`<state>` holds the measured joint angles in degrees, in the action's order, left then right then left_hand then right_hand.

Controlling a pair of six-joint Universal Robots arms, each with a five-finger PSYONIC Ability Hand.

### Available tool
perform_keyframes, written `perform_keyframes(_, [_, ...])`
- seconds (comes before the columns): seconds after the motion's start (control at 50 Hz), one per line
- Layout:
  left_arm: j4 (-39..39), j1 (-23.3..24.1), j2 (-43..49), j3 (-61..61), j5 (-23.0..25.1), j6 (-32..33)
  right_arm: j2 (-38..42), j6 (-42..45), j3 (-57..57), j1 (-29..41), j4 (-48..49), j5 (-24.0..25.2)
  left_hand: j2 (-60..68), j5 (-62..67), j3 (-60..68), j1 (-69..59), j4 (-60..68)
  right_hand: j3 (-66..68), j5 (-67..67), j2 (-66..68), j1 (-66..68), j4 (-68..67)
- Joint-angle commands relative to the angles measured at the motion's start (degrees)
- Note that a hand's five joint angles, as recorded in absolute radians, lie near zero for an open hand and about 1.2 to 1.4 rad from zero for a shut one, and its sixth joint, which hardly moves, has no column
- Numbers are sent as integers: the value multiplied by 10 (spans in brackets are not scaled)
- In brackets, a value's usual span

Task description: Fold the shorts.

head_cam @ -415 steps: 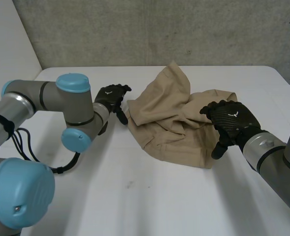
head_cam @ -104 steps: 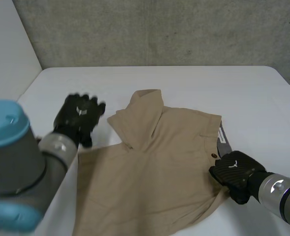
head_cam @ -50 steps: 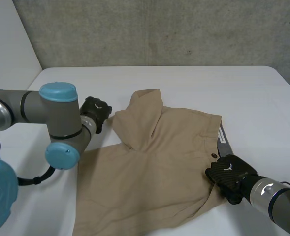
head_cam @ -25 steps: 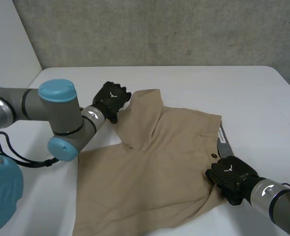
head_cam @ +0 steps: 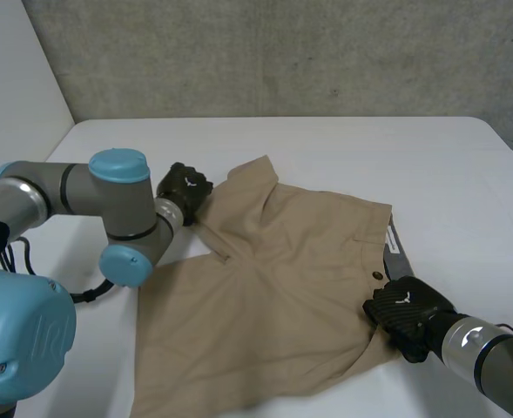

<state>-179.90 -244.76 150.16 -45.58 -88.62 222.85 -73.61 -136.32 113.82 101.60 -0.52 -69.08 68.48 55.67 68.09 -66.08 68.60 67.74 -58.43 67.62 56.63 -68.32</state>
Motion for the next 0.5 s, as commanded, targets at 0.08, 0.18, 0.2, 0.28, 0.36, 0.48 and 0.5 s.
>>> perform_keyframes(0.08, [5, 11, -55, -88, -116, 36, 0, 0, 2, 1, 0, 0, 115, 143, 119, -139, 114, 123, -116, 124, 234, -117])
perform_keyframes(0.18, [5, 21, -93, -136, -123, 10, -1, 0, 3, 0, 0, -1, 115, 143, 119, -139, 114, 123, -116, 124, 234, -117])
perform_keyframes(0.2, [6, 28, -106, -148, -127, 3, 0, 0, 3, 0, -1, -1, 115, 143, 119, -139, 114, 123, -116, 124, 234, -117])
perform_keyframes(0.28, [9, 40, -130, -178, -132, -3, 0, 0, 4, 0, -1, 0, 115, 143, 119, -139, 114, 123, -116, 124, 234, -117])
perform_keyframes(0.36, [12, 46, -146, -202, -146, -4, 0, 0, 4, 0, -1, 0, 115, 143, 119, -139, 114, 123, -116, 124, 234, -117])
perform_keyframes(0.48, [-14, 44, -156, -195, -133, -6, -1, 0, 4, 1, -1, 0, -260, -232, -256, 236, -261, 123, -116, 124, 234, -117])
perform_keyframes(0.5, [-22, 43, -154, -188, -128, -5, -1, 0, 4, 1, -1, -1, -385, -356, -381, 361, -386, 123, -116, 124, 234, -117])
